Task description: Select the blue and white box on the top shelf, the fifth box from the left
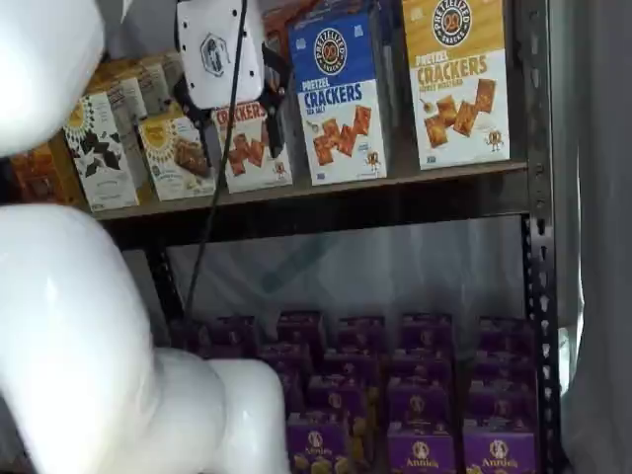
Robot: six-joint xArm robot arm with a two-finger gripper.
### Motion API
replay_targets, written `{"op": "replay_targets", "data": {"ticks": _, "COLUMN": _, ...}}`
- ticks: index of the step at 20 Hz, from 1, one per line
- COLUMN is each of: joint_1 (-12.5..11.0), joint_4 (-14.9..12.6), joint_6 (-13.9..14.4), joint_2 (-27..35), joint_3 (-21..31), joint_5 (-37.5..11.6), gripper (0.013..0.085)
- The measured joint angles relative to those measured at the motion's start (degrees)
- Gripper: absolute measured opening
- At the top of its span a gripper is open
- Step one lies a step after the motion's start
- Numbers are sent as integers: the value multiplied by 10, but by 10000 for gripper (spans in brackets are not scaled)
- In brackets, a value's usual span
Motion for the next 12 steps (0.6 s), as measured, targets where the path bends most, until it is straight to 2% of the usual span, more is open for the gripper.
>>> {"op": "replay_targets", "data": {"ticks": 2, "joint_1": -20, "joint_4": 21, "joint_6": -11, "joint_2": -17, "joint_3": 16, "joint_5": -27, "gripper": 850}}
{"op": "replay_targets", "data": {"ticks": 4, "joint_1": -27, "joint_4": 30, "joint_6": -16, "joint_2": -21, "joint_3": 20, "joint_5": -36, "gripper": 850}}
{"op": "replay_targets", "data": {"ticks": 8, "joint_1": -27, "joint_4": 29, "joint_6": -17, "joint_2": -20, "joint_3": 20, "joint_5": -37, "gripper": 850}}
{"op": "replay_targets", "data": {"ticks": 12, "joint_1": -19, "joint_4": 12, "joint_6": -16, "joint_2": -18, "joint_3": 24, "joint_5": -52, "gripper": 850}}
